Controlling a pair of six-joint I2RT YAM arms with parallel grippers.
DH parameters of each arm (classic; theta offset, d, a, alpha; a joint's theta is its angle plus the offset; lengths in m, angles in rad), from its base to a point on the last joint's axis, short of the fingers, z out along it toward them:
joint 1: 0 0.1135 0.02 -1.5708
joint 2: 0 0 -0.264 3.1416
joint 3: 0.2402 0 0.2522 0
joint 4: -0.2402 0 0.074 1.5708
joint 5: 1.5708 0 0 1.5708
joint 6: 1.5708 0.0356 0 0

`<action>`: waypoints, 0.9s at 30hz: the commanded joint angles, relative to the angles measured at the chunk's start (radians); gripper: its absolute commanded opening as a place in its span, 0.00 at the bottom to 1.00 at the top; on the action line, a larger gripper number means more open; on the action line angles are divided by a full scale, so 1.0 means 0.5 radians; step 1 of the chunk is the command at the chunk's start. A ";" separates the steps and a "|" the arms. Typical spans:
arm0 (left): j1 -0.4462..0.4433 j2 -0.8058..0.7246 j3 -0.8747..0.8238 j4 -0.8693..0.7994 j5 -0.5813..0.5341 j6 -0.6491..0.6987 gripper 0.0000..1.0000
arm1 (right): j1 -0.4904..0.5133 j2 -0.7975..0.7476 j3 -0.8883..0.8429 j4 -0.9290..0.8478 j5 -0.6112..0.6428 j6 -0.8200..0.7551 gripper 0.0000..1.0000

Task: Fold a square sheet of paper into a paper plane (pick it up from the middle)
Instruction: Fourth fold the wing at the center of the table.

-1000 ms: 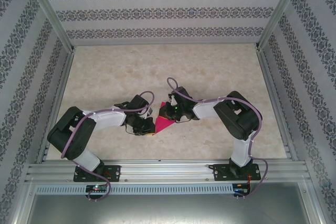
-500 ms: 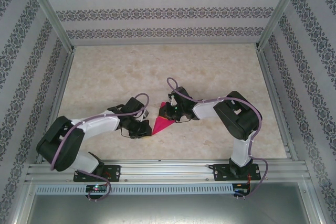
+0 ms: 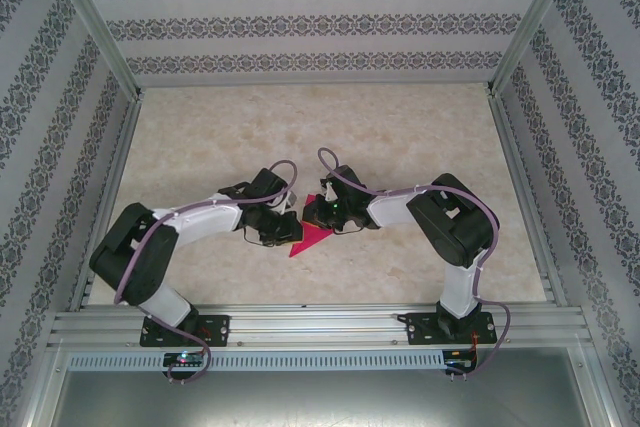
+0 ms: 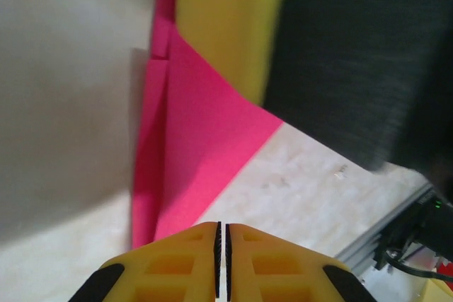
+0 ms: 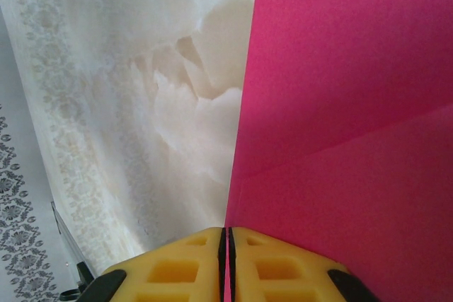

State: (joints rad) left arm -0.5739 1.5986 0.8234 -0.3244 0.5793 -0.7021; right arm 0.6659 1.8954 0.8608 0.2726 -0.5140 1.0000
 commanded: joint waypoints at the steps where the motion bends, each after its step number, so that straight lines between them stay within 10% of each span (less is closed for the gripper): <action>1: 0.019 0.103 0.008 0.072 -0.018 0.060 0.14 | 0.017 0.115 -0.101 -0.195 0.183 0.006 0.14; 27: 0.014 -0.083 -0.405 -0.276 -0.129 -0.089 0.10 | -0.012 0.112 -0.111 -0.223 0.194 -0.008 0.14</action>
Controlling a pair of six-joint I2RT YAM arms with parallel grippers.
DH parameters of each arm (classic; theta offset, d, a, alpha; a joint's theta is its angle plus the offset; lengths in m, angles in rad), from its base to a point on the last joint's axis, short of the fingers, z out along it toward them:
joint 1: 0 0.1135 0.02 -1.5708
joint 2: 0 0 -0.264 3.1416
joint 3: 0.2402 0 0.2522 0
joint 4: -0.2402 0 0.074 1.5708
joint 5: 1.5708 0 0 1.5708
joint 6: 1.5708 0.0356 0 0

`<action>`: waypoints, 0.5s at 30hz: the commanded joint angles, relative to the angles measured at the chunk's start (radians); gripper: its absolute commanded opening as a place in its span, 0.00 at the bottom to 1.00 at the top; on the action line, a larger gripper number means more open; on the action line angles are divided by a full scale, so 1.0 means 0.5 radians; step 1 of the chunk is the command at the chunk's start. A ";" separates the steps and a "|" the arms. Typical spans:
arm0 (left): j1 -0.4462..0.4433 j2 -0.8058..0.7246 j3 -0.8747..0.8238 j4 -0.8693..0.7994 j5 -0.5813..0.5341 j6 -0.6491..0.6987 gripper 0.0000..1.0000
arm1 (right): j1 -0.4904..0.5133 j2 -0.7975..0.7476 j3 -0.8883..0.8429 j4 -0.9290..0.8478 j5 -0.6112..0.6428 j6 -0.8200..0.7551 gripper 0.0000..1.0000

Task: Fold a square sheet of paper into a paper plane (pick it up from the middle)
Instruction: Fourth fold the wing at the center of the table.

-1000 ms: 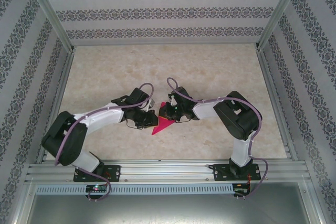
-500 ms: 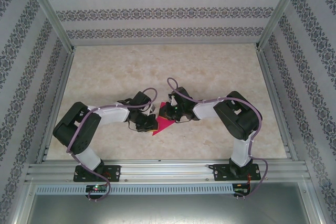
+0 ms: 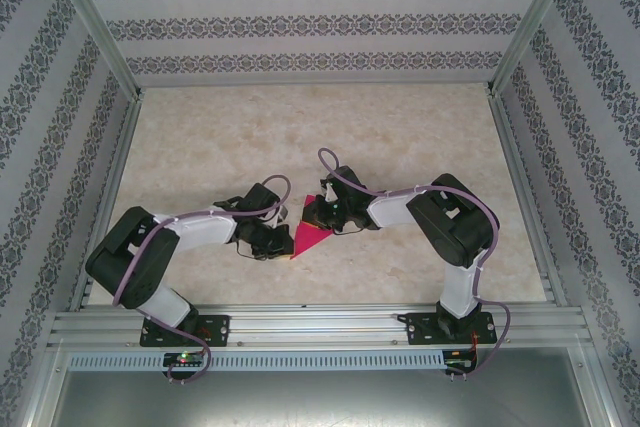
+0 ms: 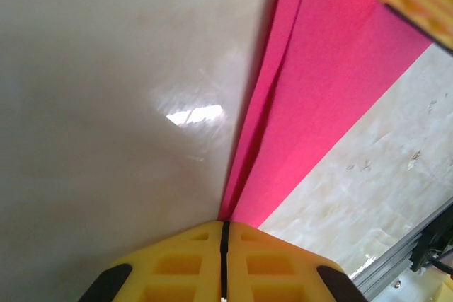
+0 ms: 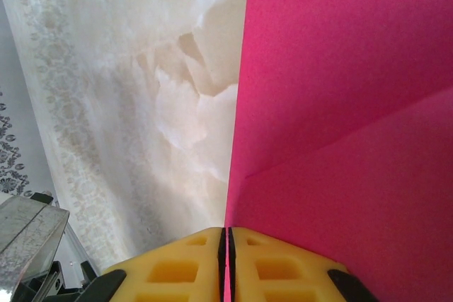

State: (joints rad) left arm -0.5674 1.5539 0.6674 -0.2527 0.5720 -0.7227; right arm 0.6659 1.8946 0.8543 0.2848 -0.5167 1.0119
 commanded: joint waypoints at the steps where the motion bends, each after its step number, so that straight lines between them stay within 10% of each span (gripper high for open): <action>1: 0.003 -0.008 -0.094 -0.427 -0.118 -0.051 0.10 | -0.011 0.113 -0.095 -0.249 0.196 -0.027 0.14; 15: 0.003 -0.364 0.138 -0.312 -0.180 0.016 0.12 | 0.049 0.053 -0.169 -0.148 0.310 0.151 0.14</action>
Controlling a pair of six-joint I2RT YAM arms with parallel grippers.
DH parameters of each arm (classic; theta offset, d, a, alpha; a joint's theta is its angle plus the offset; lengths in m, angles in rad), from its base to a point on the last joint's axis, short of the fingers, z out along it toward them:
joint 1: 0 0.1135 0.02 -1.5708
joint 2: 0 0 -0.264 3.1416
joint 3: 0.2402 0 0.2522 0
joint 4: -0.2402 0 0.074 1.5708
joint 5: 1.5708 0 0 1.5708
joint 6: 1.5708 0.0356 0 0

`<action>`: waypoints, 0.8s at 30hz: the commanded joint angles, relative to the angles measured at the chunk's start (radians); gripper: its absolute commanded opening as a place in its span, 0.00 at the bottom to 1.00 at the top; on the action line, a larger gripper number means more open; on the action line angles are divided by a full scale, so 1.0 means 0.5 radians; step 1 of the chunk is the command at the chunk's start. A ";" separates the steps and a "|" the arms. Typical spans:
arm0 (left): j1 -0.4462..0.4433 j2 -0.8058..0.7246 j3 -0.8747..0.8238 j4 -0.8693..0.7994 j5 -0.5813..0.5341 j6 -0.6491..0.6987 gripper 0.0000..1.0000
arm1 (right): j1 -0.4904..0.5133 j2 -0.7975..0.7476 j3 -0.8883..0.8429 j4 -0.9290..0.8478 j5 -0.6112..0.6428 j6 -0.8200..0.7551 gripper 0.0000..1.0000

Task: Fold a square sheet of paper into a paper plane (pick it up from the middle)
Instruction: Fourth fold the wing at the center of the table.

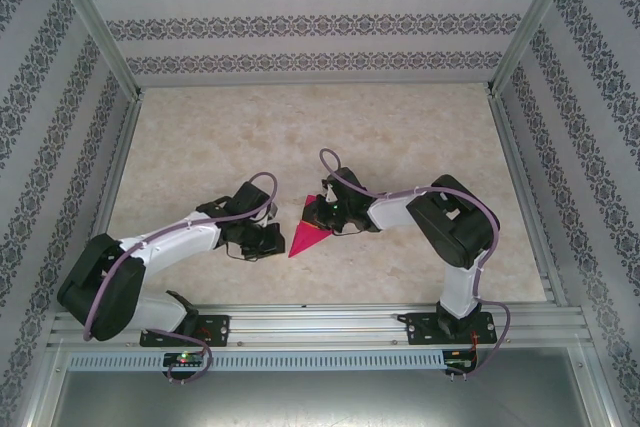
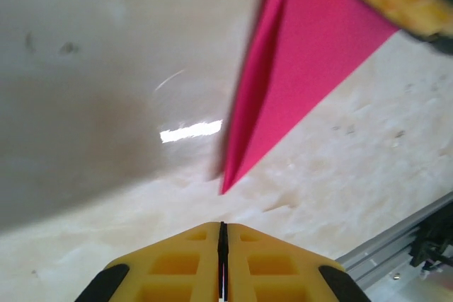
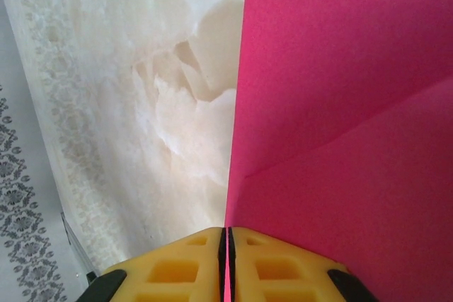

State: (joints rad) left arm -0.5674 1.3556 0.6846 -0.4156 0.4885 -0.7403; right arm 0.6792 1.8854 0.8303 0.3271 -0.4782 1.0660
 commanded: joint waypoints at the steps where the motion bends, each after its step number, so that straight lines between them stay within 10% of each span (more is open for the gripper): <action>1: 0.001 0.068 0.137 0.042 0.018 0.070 0.12 | 0.022 0.060 -0.134 -0.224 0.243 0.058 0.14; 14: 0.003 0.658 0.352 0.455 0.200 0.079 0.12 | 0.033 0.049 -0.235 -0.015 0.225 0.221 0.14; 24: 0.009 0.822 0.304 0.186 -0.109 0.058 0.05 | -0.032 -0.069 -0.223 0.018 0.162 0.112 0.16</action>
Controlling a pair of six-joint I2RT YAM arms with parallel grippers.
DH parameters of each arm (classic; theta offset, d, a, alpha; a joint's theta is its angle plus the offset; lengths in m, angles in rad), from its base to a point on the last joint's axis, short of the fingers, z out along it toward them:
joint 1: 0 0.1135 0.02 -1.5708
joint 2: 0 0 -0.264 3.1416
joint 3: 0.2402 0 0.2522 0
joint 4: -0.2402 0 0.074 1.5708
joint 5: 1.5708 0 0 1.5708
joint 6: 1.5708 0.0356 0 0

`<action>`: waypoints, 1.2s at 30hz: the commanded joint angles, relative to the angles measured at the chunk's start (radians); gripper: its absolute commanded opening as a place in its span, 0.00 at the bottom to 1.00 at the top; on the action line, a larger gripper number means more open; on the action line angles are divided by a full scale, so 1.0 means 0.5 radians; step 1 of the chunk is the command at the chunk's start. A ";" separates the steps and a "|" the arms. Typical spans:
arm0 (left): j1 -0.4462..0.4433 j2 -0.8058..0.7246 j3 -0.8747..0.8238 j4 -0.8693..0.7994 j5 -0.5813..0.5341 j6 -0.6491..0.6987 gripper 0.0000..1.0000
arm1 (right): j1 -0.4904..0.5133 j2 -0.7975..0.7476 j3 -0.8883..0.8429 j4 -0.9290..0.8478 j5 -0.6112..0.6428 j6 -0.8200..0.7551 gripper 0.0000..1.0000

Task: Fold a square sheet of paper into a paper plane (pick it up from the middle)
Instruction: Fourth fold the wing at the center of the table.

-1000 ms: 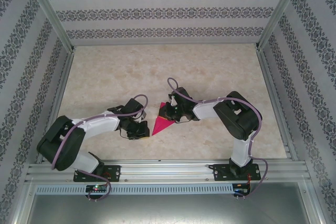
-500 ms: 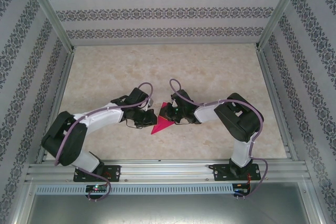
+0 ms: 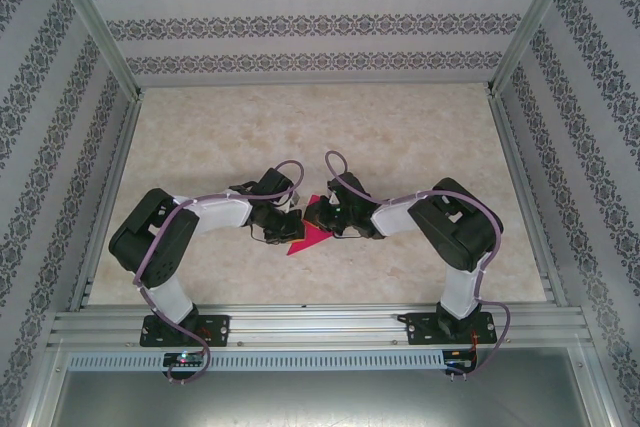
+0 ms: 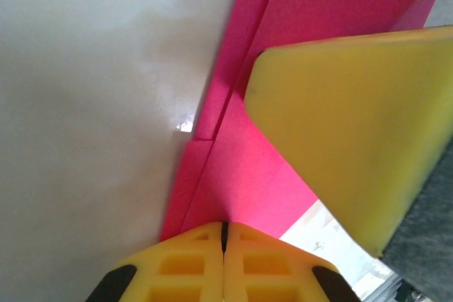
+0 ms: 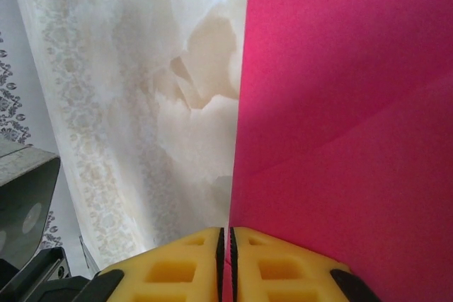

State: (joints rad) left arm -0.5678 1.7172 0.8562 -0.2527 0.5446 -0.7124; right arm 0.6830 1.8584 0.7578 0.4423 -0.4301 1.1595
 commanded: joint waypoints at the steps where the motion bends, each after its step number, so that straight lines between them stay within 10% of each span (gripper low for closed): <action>1: 0.010 0.097 -0.063 -0.129 -0.213 -0.001 0.05 | -0.054 -0.054 -0.076 -0.212 0.054 -0.098 0.16; 20: 0.012 0.030 -0.085 -0.145 -0.207 0.037 0.04 | 0.055 -0.022 0.049 -0.246 0.070 -0.244 0.10; 36: 0.028 0.029 -0.112 -0.231 -0.241 0.078 0.03 | -0.303 -0.014 -0.072 -0.220 0.038 -0.437 0.12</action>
State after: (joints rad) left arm -0.5671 1.7103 0.8486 -0.2447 0.5262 -0.7006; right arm 0.5934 1.8412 0.7429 0.4000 -0.4969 1.0084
